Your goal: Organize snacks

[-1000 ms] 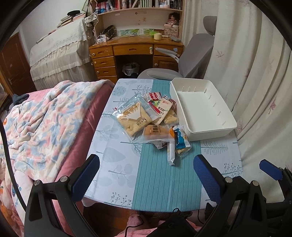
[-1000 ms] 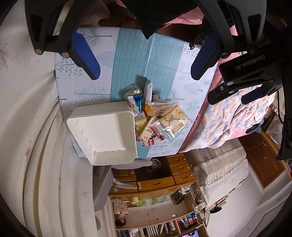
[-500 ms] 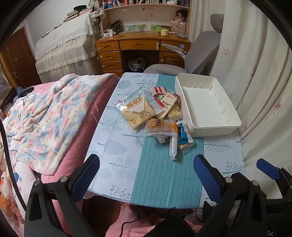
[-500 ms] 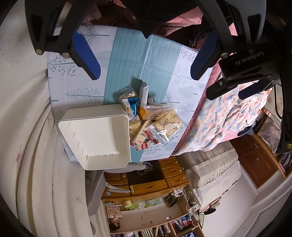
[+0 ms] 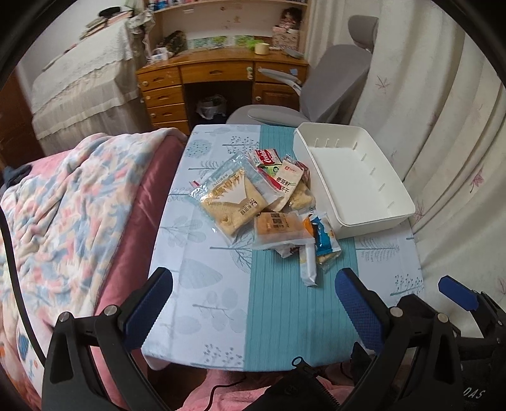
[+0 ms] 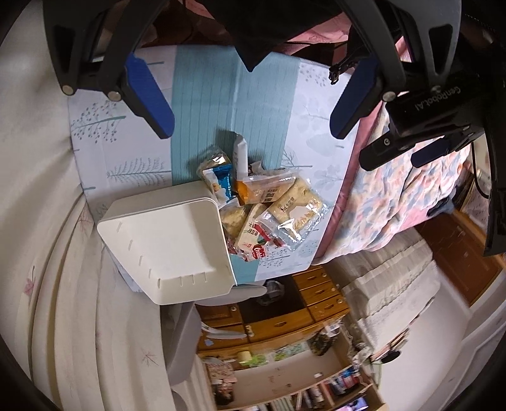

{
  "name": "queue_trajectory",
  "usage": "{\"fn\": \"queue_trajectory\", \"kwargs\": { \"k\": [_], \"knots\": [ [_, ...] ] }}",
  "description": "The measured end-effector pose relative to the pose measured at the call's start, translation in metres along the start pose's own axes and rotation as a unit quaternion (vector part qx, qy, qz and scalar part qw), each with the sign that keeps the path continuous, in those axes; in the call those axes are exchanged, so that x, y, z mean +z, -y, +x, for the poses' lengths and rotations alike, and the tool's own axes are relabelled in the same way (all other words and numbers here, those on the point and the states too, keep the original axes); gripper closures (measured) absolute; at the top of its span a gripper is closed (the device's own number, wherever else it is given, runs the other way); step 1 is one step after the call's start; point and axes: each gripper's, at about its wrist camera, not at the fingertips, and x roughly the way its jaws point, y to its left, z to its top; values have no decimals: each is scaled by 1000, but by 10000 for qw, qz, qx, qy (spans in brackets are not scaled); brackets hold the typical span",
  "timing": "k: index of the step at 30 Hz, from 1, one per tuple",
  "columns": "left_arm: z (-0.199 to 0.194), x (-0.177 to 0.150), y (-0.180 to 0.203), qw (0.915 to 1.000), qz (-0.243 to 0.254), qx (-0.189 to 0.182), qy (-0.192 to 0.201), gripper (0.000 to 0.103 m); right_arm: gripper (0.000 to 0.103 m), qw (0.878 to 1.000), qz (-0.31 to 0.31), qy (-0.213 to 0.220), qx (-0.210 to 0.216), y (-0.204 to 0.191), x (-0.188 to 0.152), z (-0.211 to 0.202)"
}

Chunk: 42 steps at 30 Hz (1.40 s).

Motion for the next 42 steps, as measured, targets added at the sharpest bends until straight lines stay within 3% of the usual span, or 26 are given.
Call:
{"fn": "queue_trajectory", "kwargs": {
  "k": [8,14,19,24,32,38,42],
  "knots": [
    [33,31,-46,9976,439,-437,-324,1,9,9977,613,-57,-300,-34,5,31],
    [69,46,-70,9899,878,-809,-764,1,14,9929,1011,-34,-633,-50,1,51],
    [105,59,-82,9806,1190,-1101,-1102,1,16,9893,999,55,-1064,-59,-4,60],
    [146,77,-93,9765,1283,-1134,-1311,1,16,9872,761,100,-1398,-62,-8,73],
    [209,98,-105,9690,978,-1694,-1507,1,18,9875,377,-35,-1529,-51,-11,112],
    [260,100,-120,9681,362,-1870,-1628,1,26,9902,117,-271,-1362,-38,-7,147],
    [291,95,-133,9627,-168,-2048,-1761,1,32,9906,211,-484,-1265,-27,-5,168]
  ]
}}
